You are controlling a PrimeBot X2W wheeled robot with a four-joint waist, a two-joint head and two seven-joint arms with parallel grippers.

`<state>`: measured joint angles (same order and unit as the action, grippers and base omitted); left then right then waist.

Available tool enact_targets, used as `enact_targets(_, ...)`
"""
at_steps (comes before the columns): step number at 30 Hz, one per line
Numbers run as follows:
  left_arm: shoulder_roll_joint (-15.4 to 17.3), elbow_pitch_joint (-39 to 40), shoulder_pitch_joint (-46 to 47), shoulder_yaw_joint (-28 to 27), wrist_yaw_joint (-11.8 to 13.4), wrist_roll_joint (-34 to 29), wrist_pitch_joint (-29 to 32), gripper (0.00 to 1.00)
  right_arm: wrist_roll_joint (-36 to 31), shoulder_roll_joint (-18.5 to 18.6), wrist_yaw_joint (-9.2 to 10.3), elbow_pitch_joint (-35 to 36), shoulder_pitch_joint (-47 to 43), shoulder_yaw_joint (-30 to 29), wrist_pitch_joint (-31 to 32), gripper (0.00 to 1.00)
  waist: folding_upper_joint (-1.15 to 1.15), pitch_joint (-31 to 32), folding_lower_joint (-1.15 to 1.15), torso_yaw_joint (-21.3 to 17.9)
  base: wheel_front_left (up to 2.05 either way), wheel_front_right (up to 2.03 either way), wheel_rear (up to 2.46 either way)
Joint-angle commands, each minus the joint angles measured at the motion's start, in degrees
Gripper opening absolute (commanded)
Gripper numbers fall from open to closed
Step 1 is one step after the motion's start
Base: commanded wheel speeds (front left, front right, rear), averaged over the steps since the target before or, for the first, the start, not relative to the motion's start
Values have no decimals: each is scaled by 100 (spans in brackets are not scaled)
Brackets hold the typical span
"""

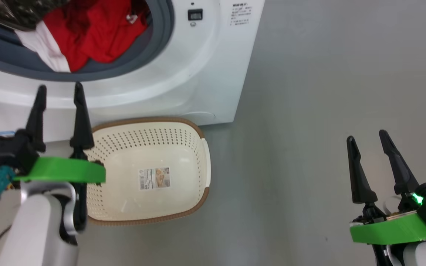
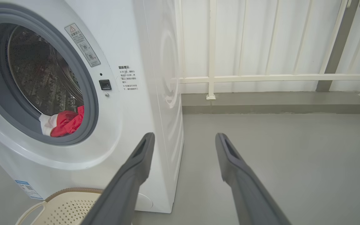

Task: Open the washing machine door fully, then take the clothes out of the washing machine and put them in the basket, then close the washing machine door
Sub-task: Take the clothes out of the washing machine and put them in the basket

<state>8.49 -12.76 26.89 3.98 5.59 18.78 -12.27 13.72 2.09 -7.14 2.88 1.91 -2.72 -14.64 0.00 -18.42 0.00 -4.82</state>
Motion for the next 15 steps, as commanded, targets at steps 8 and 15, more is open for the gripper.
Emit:
enact_targets(8, 436, -473, 959, -365, 45, 67, 23, 100, 32, 78, -35, 135, 353, 221, -36, 100, 0, -571, 0, -200, 0, 0, 0)
enact_targets(15, 686, -1034, 1636, -313, 18, -17, 196, 100, 35, 78, -35, 151, 470, 249, -36, 100, 0, -845, 0, -314, 0, 0, 0)
